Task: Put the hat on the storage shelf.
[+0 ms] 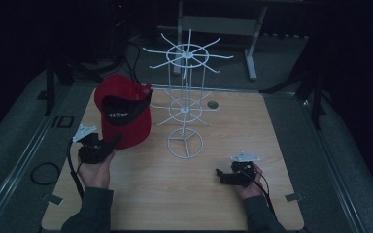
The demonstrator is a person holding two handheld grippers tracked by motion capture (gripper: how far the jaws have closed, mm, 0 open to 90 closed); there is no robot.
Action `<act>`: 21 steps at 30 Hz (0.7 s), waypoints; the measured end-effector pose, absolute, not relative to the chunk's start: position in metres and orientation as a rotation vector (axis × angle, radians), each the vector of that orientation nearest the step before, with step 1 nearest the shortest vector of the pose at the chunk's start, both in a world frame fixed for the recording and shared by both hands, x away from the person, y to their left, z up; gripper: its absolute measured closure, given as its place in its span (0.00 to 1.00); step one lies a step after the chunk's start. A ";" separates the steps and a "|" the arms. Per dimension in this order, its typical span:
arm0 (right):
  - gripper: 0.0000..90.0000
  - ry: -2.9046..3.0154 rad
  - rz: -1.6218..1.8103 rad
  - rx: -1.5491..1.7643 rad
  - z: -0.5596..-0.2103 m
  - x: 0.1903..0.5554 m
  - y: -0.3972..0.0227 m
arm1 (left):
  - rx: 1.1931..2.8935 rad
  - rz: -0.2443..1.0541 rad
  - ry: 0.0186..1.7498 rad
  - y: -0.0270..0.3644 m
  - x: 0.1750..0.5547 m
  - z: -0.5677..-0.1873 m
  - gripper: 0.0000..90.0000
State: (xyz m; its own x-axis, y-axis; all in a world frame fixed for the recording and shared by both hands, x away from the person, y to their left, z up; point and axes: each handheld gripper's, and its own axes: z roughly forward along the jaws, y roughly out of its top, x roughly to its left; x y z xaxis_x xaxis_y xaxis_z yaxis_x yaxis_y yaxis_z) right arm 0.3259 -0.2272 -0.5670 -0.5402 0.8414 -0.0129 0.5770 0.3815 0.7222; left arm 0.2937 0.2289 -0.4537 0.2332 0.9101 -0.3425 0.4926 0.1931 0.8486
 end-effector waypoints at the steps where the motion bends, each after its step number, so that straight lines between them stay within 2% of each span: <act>1: 0.15 2.267 0.959 1.232 -0.567 0.326 -0.227 | 1.448 0.498 1.407 0.229 0.294 -0.453 0.94; 21: 0.15 2.265 0.961 1.236 -0.567 0.326 -0.227 | 1.418 0.538 1.369 0.231 0.301 -0.426 0.94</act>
